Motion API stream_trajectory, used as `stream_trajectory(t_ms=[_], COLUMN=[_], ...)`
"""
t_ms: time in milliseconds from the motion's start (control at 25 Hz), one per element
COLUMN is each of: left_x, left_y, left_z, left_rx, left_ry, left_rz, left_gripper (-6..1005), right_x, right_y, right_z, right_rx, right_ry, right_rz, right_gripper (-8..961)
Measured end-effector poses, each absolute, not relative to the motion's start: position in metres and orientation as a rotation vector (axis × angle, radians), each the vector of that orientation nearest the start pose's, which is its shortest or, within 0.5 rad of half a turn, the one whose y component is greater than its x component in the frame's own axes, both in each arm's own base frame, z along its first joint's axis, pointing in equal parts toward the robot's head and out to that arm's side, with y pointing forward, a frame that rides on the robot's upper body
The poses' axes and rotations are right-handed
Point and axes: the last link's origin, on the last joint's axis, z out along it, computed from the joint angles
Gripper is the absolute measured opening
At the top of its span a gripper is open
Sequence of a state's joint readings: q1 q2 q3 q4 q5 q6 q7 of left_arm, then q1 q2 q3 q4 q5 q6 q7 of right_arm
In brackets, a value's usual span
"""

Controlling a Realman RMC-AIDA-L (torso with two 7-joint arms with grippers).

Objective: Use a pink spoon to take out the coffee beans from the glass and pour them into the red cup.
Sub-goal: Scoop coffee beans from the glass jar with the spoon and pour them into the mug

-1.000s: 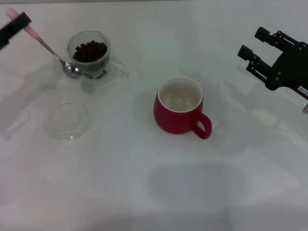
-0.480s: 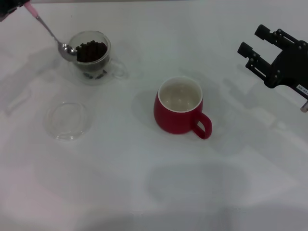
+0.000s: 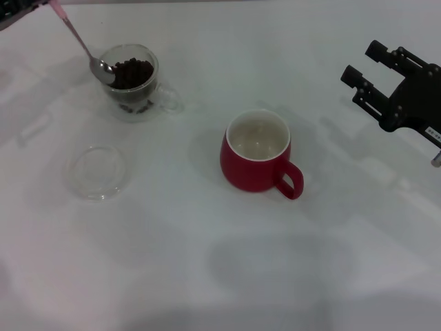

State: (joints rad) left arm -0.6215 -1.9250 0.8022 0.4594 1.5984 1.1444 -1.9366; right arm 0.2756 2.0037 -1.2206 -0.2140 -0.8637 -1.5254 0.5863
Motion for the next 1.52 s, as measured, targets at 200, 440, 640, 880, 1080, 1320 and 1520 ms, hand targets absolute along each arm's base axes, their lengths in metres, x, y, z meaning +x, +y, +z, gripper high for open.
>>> stream_trajectory(t_ms=[200,440,640,880,1080,1320,1520], left_x=[-0.274,-0.275,-0.275,-0.261,-0.256,-0.266,-0.278], left_y=[0.415,0.419,0.426,0.433,0.434,0.428,0.421], left_z=[0.055,0.05,0.043,0.033,0.021,0.012,0.009], left_rx=[-2.066,-2.045,-2.015,-2.034,-2.044,-2.017,-1.976], left_ry=[-1.38,-1.372,-1.334,-1.305,-1.312,-1.35,-1.399], left_rz=[-0.951,-0.917,-0.876,-0.882,-0.871,-0.833,-0.833], left_gripper=[122,122,123,123,123,123,123], right_x=[0.324,0.324,0.325,0.326,0.326,0.327,0.328], right_y=[0.263,0.262,0.262,0.263,0.263,0.264,0.263], right_z=[0.001,0.001,0.001,0.001,0.0,0.001,0.001], right_rx=[-2.101,-2.1,-2.102,-2.1,-2.099,-2.088,-2.087], right_ry=[0.377,0.38,0.387,0.392,0.391,0.396,0.398], right_rz=[0.969,0.969,0.969,0.961,0.957,0.951,0.949], right_gripper=[589,589,589,589,589,589,589])
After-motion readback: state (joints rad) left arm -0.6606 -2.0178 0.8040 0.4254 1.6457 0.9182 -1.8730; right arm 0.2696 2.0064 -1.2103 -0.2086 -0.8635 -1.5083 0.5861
